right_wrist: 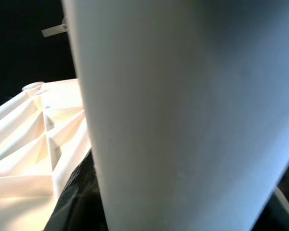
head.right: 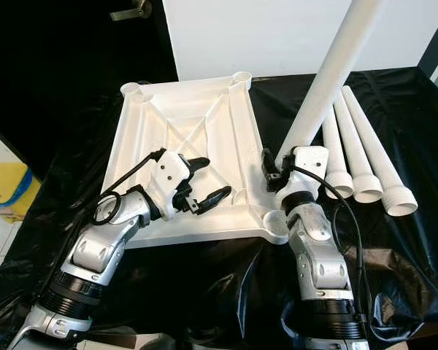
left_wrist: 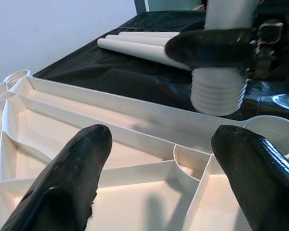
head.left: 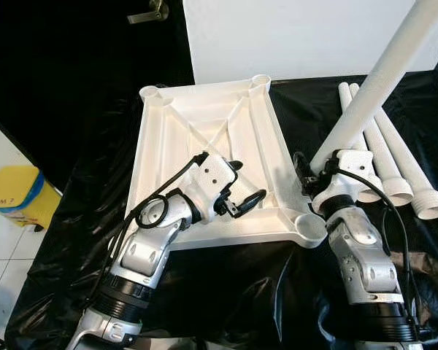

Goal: Building children table

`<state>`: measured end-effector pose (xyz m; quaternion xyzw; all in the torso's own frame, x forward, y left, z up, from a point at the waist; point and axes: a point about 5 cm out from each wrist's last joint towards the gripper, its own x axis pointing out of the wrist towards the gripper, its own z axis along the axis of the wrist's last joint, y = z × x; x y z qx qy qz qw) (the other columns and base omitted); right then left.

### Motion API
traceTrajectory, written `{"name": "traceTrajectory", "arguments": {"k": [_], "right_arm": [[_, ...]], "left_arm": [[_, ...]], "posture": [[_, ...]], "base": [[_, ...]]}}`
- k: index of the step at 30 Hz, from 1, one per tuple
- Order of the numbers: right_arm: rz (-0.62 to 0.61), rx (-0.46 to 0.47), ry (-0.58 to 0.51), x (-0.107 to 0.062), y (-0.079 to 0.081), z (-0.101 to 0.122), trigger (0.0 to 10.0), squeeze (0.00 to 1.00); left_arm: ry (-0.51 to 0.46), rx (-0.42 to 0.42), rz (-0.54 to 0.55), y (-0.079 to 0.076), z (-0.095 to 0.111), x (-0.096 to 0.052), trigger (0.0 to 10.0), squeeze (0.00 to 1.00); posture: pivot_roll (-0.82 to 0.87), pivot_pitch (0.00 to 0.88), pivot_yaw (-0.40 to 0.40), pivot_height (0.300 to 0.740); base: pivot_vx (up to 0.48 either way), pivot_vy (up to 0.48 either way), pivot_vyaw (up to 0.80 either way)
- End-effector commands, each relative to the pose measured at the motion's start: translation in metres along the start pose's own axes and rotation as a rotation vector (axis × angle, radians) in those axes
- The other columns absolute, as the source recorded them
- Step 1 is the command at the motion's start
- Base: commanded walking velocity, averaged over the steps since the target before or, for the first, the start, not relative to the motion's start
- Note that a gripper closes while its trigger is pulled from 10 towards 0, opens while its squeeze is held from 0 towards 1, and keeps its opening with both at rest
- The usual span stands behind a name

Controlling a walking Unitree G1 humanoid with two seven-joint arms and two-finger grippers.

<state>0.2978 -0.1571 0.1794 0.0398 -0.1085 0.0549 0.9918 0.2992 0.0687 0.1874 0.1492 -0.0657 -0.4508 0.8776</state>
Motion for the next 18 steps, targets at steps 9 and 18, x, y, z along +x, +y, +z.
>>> {"name": "traceTrajectory", "arguments": {"k": [9, 18], "right_arm": [[0.037, -0.001, -0.015, -0.0007, 0.0087, 0.0039, 10.0, 0.00], [0.045, -0.002, -0.014, -0.0008, 0.0107, 0.0041, 10.0, 0.00]], "left_arm": [[0.001, -0.014, 0.031, -0.0012, 0.0041, -0.0071, 10.0, 0.00], [0.005, -0.017, 0.032, -0.0005, 0.0045, -0.0088, 10.0, 0.00]], "posture": [[-0.17, 0.122, 0.062, 0.740], [-0.17, 0.119, 0.067, 0.740]], "base": [[0.000, 0.000, 0.00], [0.000, 0.000, 0.00]]}}
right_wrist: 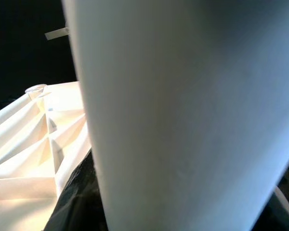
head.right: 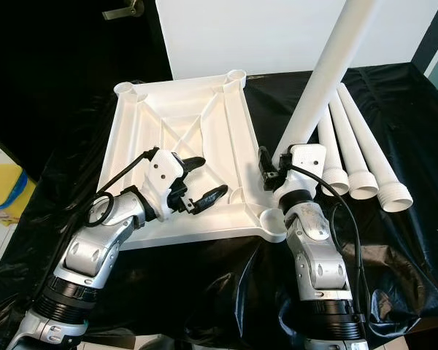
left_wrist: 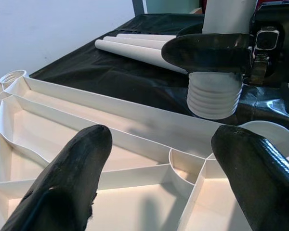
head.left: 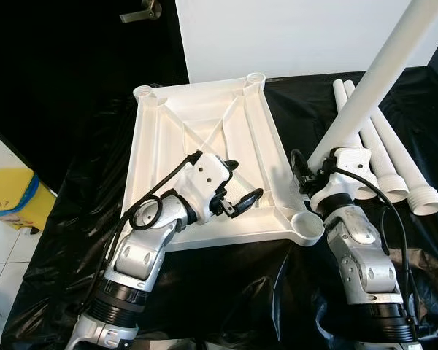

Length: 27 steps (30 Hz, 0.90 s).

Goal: Building children table

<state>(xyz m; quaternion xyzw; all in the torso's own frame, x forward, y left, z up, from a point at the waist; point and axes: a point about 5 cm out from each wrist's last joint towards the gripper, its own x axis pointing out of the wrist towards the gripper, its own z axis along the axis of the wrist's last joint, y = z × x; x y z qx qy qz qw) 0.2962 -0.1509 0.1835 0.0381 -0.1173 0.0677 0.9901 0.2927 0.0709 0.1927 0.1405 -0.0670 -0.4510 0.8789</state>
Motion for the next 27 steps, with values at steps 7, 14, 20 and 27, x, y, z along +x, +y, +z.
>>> {"name": "traceTrajectory", "arguments": {"k": [7, 14, 20, 27], "right_arm": [[0.023, 0.006, -0.001, -0.0017, 0.0059, 0.0001, 10.0, 0.00], [0.031, 0.012, 0.000, -0.0016, 0.0085, 0.0000, 10.0, 0.00], [0.033, 0.017, -0.006, -0.0004, 0.0097, 0.0008, 10.0, 0.00], [0.030, 0.026, -0.017, 0.0029, 0.0119, 0.0010, 10.0, 0.00]], "left_arm": [[0.028, 0.003, 0.023, 0.0022, -0.0015, -0.0039, 10.0, 0.00], [0.039, 0.007, 0.012, 0.0017, -0.0020, -0.0056, 10.0, 0.00], [0.051, 0.019, 0.004, 0.0021, -0.0028, -0.0058, 10.0, 0.00], [0.058, 0.029, 0.004, 0.0025, -0.0021, -0.0075, 10.0, 0.00]], "posture": [[-0.17, 0.108, 0.074, 0.740], [-0.15, 0.109, 0.074, 0.740], [-0.12, 0.105, 0.086, 0.740], [-0.07, 0.102, 0.092, 0.740]], "base": [[0.000, 0.000, 0.00], [0.000, 0.000, 0.00], [0.000, 0.000, 0.00], [0.000, 0.000, 0.00]]}}
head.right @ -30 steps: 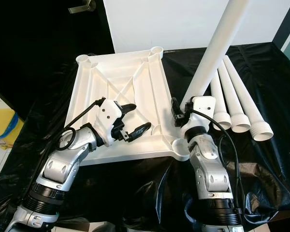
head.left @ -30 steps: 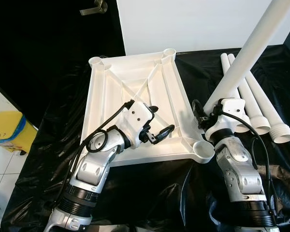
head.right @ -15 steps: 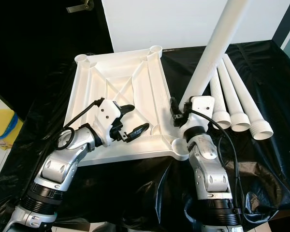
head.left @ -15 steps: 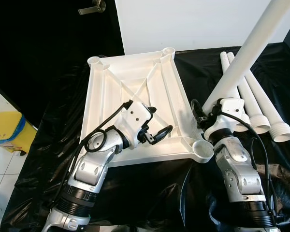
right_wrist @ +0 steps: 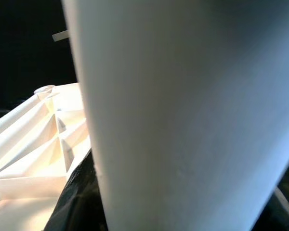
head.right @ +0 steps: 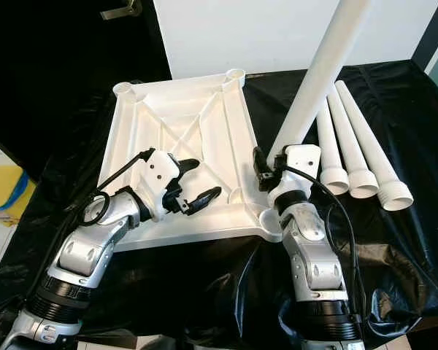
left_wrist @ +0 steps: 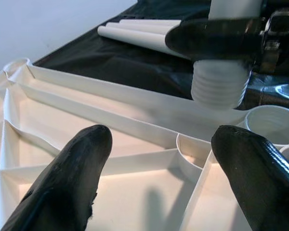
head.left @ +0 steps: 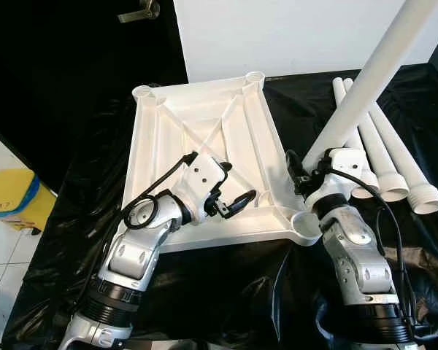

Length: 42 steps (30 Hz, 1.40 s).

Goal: Building children table

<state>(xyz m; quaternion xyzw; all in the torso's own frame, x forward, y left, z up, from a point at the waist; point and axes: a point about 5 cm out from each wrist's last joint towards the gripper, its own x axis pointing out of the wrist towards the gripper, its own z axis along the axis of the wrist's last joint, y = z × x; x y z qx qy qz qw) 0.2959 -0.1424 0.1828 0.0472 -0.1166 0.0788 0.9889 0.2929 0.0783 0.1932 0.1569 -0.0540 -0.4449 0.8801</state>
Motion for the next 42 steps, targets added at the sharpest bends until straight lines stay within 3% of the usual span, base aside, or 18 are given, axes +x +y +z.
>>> {"name": "traceTrajectory", "arguments": {"k": [1, 14, 27, 35, 42], "right_arm": [[0.012, 0.007, -0.020, 0.003, 0.004, 0.003, 10.0, 0.00], [0.023, 0.027, -0.022, 0.005, 0.009, -0.001, 10.0, 0.00], [0.042, 0.016, -0.011, 0.010, 0.005, -0.001, 10.0, 0.00], [0.042, -0.017, -0.011, 0.009, 0.001, 0.003, 10.0, 0.00], [0.040, -0.045, 0.003, 0.002, -0.001, 0.000, 10.0, 0.00]], "left_arm": [[0.021, 0.012, -0.001, -0.002, -0.001, -0.002, 10.0, 0.00], [0.048, 0.005, 0.010, -0.008, -0.005, -0.004, 10.0, 0.00], [0.060, 0.002, 0.057, -0.007, -0.006, -0.005, 10.0, 0.00], [0.055, -0.065, 0.043, -0.018, -0.006, -0.004, 10.0, 0.00], [0.036, -0.015, 0.009, -0.025, -0.003, -0.004, 10.0, 0.00]], "posture": [[-0.07, 0.102, 0.092, 0.740], [0.02, 0.079, 0.074, 0.740], [0.04, 0.087, 0.041, 0.740], [0.00, 0.105, 0.034, 0.740], [-0.02, 0.111, 0.041, 0.740]], "base": [[0.000, 0.000, 0.00], [0.000, 0.000, 0.00], [0.000, 0.000, 0.00], [0.000, 0.000, 0.00], [0.000, 0.000, 0.00]]}}
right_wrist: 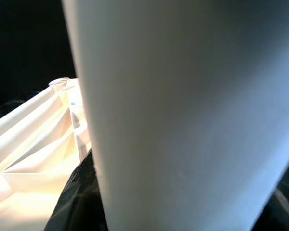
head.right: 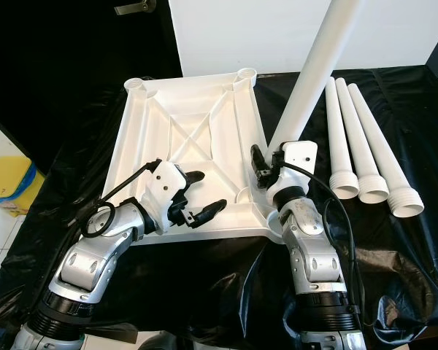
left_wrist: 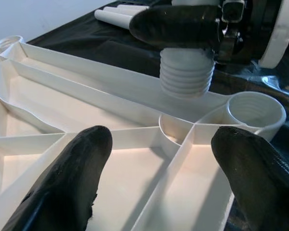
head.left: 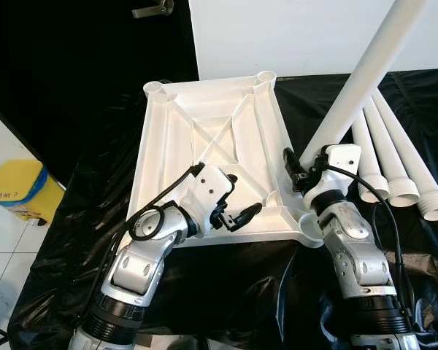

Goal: Building children table

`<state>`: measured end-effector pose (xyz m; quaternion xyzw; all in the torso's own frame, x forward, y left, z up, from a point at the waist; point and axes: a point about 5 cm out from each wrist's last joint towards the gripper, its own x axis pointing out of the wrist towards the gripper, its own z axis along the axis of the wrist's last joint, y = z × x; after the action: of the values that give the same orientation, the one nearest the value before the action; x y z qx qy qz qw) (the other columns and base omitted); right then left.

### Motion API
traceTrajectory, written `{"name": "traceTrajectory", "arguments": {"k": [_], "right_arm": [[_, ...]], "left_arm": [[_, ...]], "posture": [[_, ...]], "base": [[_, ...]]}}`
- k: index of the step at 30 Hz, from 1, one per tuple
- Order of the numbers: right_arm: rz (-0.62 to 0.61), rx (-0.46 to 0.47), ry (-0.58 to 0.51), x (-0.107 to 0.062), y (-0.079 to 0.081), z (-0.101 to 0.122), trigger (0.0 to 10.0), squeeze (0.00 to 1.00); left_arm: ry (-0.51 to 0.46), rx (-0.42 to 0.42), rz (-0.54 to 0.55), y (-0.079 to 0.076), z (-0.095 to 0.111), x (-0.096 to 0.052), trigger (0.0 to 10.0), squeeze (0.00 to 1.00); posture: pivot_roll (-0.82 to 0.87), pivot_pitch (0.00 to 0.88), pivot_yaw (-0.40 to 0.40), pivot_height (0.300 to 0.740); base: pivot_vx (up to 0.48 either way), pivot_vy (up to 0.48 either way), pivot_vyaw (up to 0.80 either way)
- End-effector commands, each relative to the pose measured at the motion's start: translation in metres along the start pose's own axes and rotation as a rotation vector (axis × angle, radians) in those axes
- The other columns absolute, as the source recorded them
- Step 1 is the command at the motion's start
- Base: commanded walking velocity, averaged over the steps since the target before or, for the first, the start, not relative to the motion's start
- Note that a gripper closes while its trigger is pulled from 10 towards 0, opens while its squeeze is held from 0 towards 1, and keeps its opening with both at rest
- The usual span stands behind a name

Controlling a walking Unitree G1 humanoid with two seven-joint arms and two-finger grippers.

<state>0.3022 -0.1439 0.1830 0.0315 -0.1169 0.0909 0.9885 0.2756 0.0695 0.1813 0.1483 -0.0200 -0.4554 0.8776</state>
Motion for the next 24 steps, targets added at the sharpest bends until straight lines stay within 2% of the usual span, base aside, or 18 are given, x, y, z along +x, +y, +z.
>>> {"name": "traceTrajectory", "arguments": {"k": [1, 8, 14, 16, 18, 21, 24], "right_arm": [[0.012, -0.017, 0.000, -0.004, 0.002, 0.001, 10.0, 0.00], [-0.004, -0.034, 0.023, -0.018, -0.002, -0.004, 10.0, 0.00], [-0.013, -0.086, 0.035, -0.034, -0.003, -0.006, 10.0, 0.00], [-0.013, -0.086, 0.035, -0.034, -0.003, -0.006, 10.0, 0.00], [-0.012, -0.089, 0.045, -0.038, -0.003, -0.008, 10.0, 0.00], [-0.001, -0.096, 0.090, -0.051, -0.003, -0.015, 10.0, 0.00], [0.018, -0.119, 0.102, -0.055, -0.002, -0.017, 10.0, 0.00]], "left_arm": [[-0.013, 0.030, 0.039, -0.003, 0.002, -0.001, 10.0, 0.00], [-0.025, 0.081, 0.096, -0.002, 0.003, -0.002, 10.0, 0.00], [-0.022, 0.099, 0.098, -0.006, 0.001, -0.003, 10.0, 0.00], [-0.022, 0.099, 0.098, -0.006, 0.001, -0.003, 10.0, 0.00], [-0.023, 0.095, 0.081, -0.008, 0.000, -0.003, 10.0, 0.00], [-0.027, 0.011, -0.023, -0.017, -0.003, -0.005, 10.0, 0.00], [-0.026, -0.012, -0.039, -0.018, -0.004, -0.006, 10.0, 0.00]], "posture": [[-0.02, 0.111, 0.041, 0.740], [-0.02, 0.113, 0.042, 0.740], [-0.03, 0.118, 0.040, 0.740], [-0.03, 0.118, 0.040, 0.740], [-0.04, 0.120, 0.041, 0.740], [-0.04, 0.126, 0.040, 0.740], [-0.04, 0.130, 0.042, 0.740]], "base": [[0.000, 0.000, 0.00], [0.000, 0.000, 0.00], [0.000, 0.000, 0.00], [0.000, 0.000, 0.00], [0.000, 0.000, 0.00], [0.000, 0.000, 0.00], [0.000, 0.000, 0.00]]}}
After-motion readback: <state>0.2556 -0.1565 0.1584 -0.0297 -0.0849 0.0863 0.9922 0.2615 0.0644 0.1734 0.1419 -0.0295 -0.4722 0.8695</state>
